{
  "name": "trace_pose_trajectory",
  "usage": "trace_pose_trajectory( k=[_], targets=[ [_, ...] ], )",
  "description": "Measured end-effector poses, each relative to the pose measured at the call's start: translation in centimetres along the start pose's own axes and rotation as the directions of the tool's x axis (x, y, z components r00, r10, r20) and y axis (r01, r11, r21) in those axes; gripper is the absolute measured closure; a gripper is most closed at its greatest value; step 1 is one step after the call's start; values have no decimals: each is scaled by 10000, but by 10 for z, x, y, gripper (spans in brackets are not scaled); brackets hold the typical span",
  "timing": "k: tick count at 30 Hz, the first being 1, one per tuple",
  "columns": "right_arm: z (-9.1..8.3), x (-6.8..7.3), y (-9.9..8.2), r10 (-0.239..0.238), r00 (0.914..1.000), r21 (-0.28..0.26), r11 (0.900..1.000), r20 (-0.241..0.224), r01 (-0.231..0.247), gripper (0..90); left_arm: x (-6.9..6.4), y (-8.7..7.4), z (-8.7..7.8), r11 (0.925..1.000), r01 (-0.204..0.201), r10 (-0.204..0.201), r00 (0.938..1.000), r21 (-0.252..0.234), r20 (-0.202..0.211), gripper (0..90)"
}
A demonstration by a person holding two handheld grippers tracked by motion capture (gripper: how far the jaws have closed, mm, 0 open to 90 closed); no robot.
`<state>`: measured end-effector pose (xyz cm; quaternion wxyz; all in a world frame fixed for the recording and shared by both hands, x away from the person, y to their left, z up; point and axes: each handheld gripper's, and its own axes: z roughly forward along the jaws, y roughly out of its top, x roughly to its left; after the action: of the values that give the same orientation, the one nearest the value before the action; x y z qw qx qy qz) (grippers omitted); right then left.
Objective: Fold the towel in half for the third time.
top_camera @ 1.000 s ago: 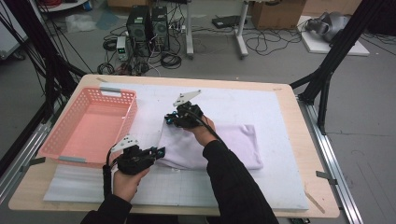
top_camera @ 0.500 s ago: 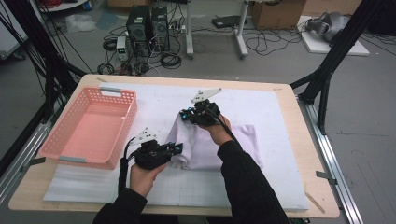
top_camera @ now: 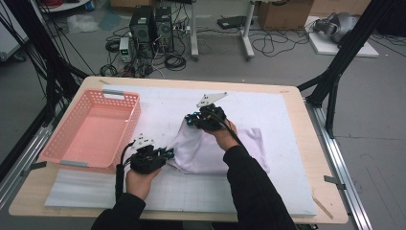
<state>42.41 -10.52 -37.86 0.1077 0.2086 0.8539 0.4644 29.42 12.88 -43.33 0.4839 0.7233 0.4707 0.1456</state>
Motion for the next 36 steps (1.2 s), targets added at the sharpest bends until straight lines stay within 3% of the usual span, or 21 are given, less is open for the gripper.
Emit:
trace_pose_trajectory(
  k=[4, 7, 11, 15, 17, 18, 19, 22, 25, 29, 31, 36],
  targets=[
    [3, 0, 0, 6, 10000, 70, 10000, -24, -6, 837, 1, -5, 9, 9970, -218, 274, 9968, 742, -750, 517],
    [4, 2, 0, -7, 10000, 141, 9999, -52, 8, 837, 1, -8, 12, 9947, -441, 556, 9907, 934, -1243, 411],
    [5, 2, 0, -45, 10000, 127, 9999, -60, 46, 837, 1, -11, 18, 9905, -742, 868, 9904, 1160, -1073, 381],
    [5, 2, 0, -56, 10000, 141, 9999, -59, 57, 836, 1, -11, 18, 9891, -896, 1005, 9908, 1170, -902, 425],
    [5, 2, 1, -92, 9999, 126, 9999, -39, 93, 837, -3, -12, 18, 9847, -1313, 1358, 9902, 1142, -323, 564],
    [5, 2, 1, -62, 10000, 121, 9999, -40, 62, 836, -6, -13, 18, 9794, -1667, 1719, 9844, 1140, -374, 671],
    [5, 2, 1, -77, 10000, 116, 9999, -38, 78, 836, -7, -14, 18, 9778, -1772, 1816, 9829, 1122, -302, 702],
    [5, 3, 1, -80, 10000, 108, 9999, -43, 80, 837, -2, -12, 18, 9859, -1207, 1225, 9924, 1156, -93, 749],
    [5, 5, 2, -69, 10000, 89, 9999, -64, 70, 836, -2, -12, 18, 9870, -1125, 1141, 9934, 1146, -77, 797],
    [4, 4, 2, -107, 9999, 114, 9999, -26, 107, 836, 4, -11, 15, 9947, -441, 423, 9989, 929, 220, 817],
    [1, 4, 3, -74, 10000, 35, 10000, -22, 75, 836, 5, -10, 11, 9977, -19, -21, 9983, 681, 584, 817],
    [-9, -1, 3, 12, 10000, -116, 9999, 37, -12, 835, 0, -5, 2, 9988, 426, -452, 9914, 234, 1227, 817]
  ],
)
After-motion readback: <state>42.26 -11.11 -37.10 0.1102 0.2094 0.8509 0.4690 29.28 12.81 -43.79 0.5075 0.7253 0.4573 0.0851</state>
